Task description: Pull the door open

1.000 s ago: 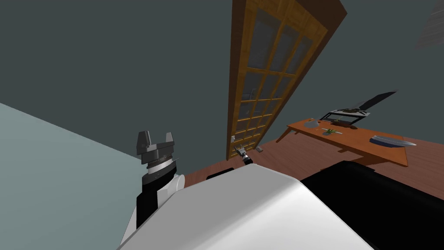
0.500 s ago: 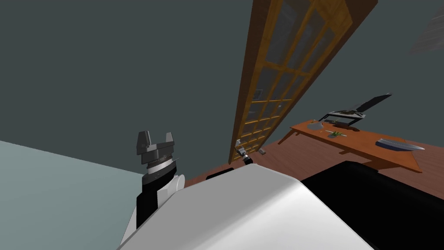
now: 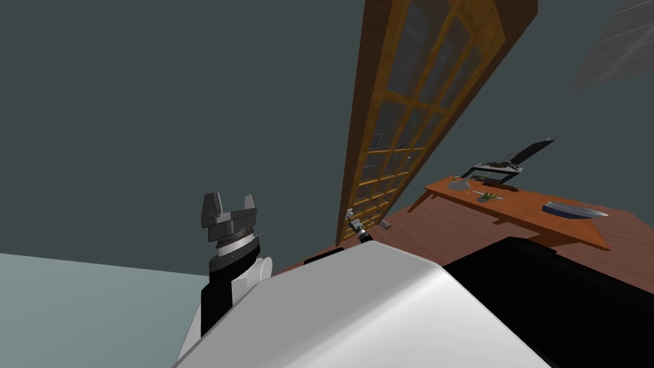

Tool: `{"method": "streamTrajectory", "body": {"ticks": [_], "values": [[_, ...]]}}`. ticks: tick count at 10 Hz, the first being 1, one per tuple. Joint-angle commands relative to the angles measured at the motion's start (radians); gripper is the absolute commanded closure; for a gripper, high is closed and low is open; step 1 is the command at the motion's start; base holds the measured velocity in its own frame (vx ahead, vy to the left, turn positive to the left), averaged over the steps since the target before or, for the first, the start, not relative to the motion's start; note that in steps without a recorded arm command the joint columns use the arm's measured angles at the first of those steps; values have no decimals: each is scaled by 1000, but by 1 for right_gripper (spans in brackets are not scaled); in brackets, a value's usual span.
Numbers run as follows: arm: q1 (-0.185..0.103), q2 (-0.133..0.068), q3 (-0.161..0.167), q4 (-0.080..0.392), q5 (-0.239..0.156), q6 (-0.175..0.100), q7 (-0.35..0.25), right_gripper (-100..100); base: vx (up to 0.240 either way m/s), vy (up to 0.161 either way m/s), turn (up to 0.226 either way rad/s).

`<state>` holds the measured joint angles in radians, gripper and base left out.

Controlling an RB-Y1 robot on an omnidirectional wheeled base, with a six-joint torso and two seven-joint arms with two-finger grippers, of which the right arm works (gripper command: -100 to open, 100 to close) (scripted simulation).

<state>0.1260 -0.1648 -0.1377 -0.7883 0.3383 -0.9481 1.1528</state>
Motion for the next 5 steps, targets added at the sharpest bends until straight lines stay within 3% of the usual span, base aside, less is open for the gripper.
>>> {"method": "streamTrajectory", "body": {"ticks": [1, 5], "values": [[-3, -1, -1, 0, 0, 4, 0, 100, -10, 13, 11], [-3, -1, -1, 0, 0, 4, 0, 100, 2, 2, 0]]}}
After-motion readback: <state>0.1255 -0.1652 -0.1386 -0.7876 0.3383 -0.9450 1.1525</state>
